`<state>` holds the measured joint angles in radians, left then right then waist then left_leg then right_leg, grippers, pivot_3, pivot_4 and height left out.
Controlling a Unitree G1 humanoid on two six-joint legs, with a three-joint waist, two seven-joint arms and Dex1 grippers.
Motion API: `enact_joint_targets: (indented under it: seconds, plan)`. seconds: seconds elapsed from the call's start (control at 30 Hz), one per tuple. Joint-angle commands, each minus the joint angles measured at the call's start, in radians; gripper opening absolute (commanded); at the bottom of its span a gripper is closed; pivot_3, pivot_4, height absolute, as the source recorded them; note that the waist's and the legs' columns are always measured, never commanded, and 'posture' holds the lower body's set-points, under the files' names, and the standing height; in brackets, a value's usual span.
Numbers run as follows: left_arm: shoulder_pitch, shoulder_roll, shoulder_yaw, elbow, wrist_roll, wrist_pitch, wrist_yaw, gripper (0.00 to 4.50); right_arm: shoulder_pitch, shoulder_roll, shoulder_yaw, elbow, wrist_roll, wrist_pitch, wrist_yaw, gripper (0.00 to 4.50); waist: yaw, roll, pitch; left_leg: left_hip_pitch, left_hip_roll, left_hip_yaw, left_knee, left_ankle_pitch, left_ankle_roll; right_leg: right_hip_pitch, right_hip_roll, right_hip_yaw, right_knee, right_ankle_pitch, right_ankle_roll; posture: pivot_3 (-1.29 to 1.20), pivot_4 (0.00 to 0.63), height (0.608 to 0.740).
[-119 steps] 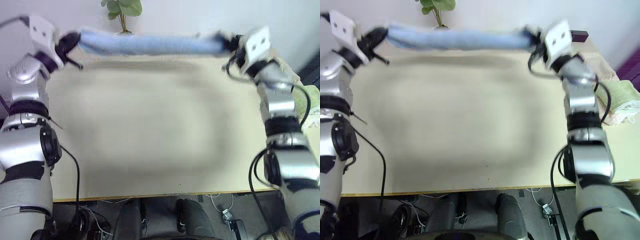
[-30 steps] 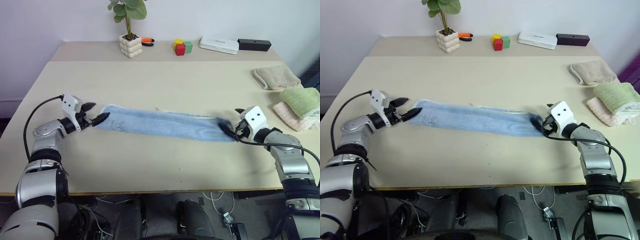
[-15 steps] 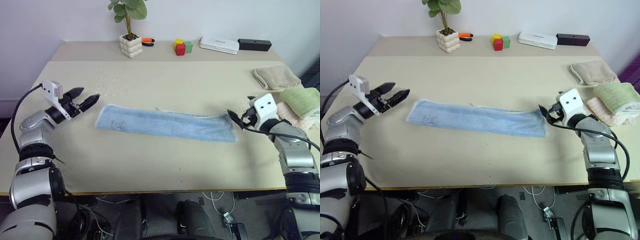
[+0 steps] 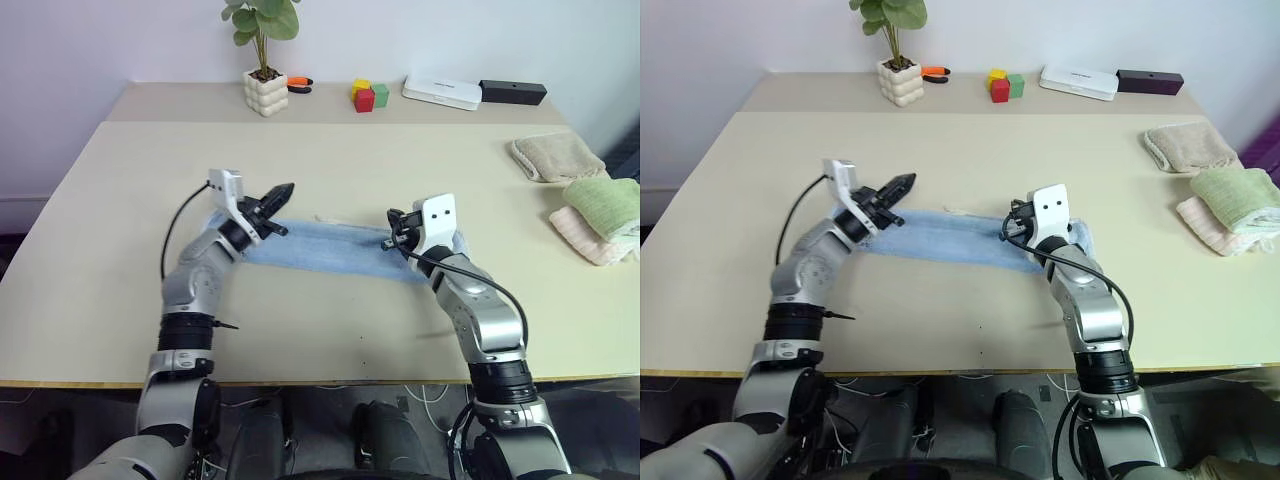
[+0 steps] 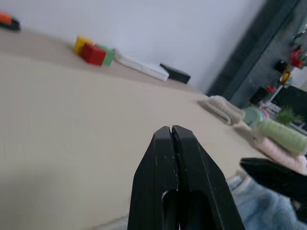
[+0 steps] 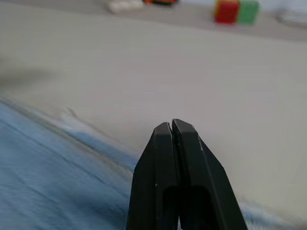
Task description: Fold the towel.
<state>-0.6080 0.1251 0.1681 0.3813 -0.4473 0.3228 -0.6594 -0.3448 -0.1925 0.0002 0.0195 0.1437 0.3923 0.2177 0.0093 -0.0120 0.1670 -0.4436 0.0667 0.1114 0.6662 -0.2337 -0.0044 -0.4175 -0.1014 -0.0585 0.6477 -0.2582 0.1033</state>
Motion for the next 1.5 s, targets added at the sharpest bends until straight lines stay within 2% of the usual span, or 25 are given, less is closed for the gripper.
enact_joint_targets:
  seconds: [0.03,0.3,0.7,0.83,0.87,0.93,0.97,1.07,1.17,1.2,1.23,1.37,1.5]
  plan:
    - [-0.015,0.011,-0.024,0.076,0.058,-0.075,0.01,0.01,0.027,0.014,0.006,0.046,-0.039,-0.064,-0.032,0.03,-0.003,0.0,0.0,0.0,0.0,0.0,0.0,0.0,0.0,0.0,0.0,0.0,0.0,0.0,0.0,0.0,0.15,0.735]
    - [-0.017,0.139,0.0,0.268,0.101,-0.179,-0.03,0.01,0.045,-0.049,-0.041,0.098,-0.118,-0.136,-0.102,0.03,-0.006,0.0,0.0,0.0,0.0,0.0,-0.001,0.0,0.0,0.0,0.0,0.0,0.0,0.0,0.0,0.0,0.15,0.735]
    - [-0.02,0.297,0.059,0.347,0.101,-0.246,-0.065,0.01,-0.014,-0.173,-0.124,0.228,-0.159,-0.205,-0.143,0.03,-0.012,0.0,-0.001,0.001,0.0,0.0,-0.001,0.0,0.0,0.001,0.0,0.0,-0.001,0.0,0.0,0.0,0.15,0.735]
    - [-0.037,0.324,0.099,0.344,0.064,-0.217,-0.075,0.01,-0.007,-0.175,-0.184,0.17,-0.045,-0.171,-0.062,0.03,-0.021,0.0,-0.001,0.001,0.0,0.0,-0.001,0.0,0.0,0.001,0.0,0.0,-0.001,0.0,0.0,0.0,0.15,0.735]
    - [-0.035,0.33,0.1,0.337,0.056,-0.218,-0.103,0.0,0.003,-0.166,-0.213,0.126,0.023,-0.153,-0.019,0.27,-0.021,0.0,-0.001,0.001,0.0,0.0,-0.002,0.0,0.0,0.001,0.0,0.0,-0.001,0.0,0.0,0.0,0.15,0.735]
    - [-0.026,0.342,0.094,0.308,0.053,-0.226,-0.149,0.54,0.01,-0.152,-0.273,0.041,0.143,-0.081,0.024,0.81,-0.021,0.0,0.0,0.001,0.001,0.0,-0.002,0.0,0.0,0.0,0.0,0.0,-0.001,0.0,0.0,0.0,0.15,0.735]
    - [-0.022,0.352,0.083,0.287,0.055,-0.234,-0.183,0.84,0.01,-0.146,-0.311,-0.008,0.219,-0.02,0.032,1.29,-0.021,0.0,0.0,0.001,0.001,0.0,-0.002,0.0,0.0,0.0,0.0,0.0,-0.001,0.0,0.0,0.0,0.15,0.735]
    - [-0.027,0.382,0.071,0.247,0.057,-0.242,-0.255,2.31,0.05,-0.163,-0.386,-0.174,0.414,0.137,0.08,2.84,-0.019,0.0,0.0,0.0,0.001,0.0,-0.002,0.0,0.0,0.0,0.0,0.0,-0.001,0.0,0.0,0.0,0.15,0.735]
    - [-0.05,0.407,0.073,0.232,0.045,-0.242,-0.321,3.8,0.152,-0.191,-0.455,-0.305,0.594,0.302,0.103,4.39,-0.015,0.0,0.0,0.0,0.001,-0.001,-0.003,0.0,0.0,0.0,0.0,0.0,-0.002,0.0,0.0,0.0,0.15,0.735]
    - [-0.057,0.414,0.069,0.23,0.046,-0.242,-0.342,4.37,0.187,-0.195,-0.483,-0.33,0.637,0.341,0.089,4.5,-0.015,0.0,0.0,0.0,0.001,-0.001,-0.003,0.0,0.0,0.001,0.0,-0.001,-0.002,0.0,0.0,0.0,0.15,0.735]
    - [-0.065,0.419,0.067,0.234,0.047,-0.256,-0.369,4.44,0.226,-0.185,-0.511,-0.358,0.677,0.374,0.056,4.5,-0.015,0.0,0.0,0.0,0.001,-0.001,-0.003,-0.001,0.0,0.001,0.0,-0.001,-0.003,0.0,0.0,0.0,0.15,0.735]
    - [-0.073,0.454,0.063,0.22,-0.008,-0.201,-0.555,4.44,0.396,-0.004,-0.607,-0.526,0.879,0.396,-0.184,4.5,-0.011,0.0,-0.001,0.0,0.001,-0.001,-0.003,-0.001,0.001,0.001,0.0,-0.001,-0.002,0.0,-0.001,0.0,0.15,0.735]
    - [-0.069,0.476,0.045,0.216,-0.002,-0.204,-0.63,4.44,0.511,0.078,-0.559,-0.637,0.92,0.386,-0.282,4.5,-0.022,0.0,-0.001,0.0,0.001,-0.001,-0.003,-0.001,0.001,0.0,-0.001,0.0,-0.002,0.0,-0.001,0.0,0.15,0.735]
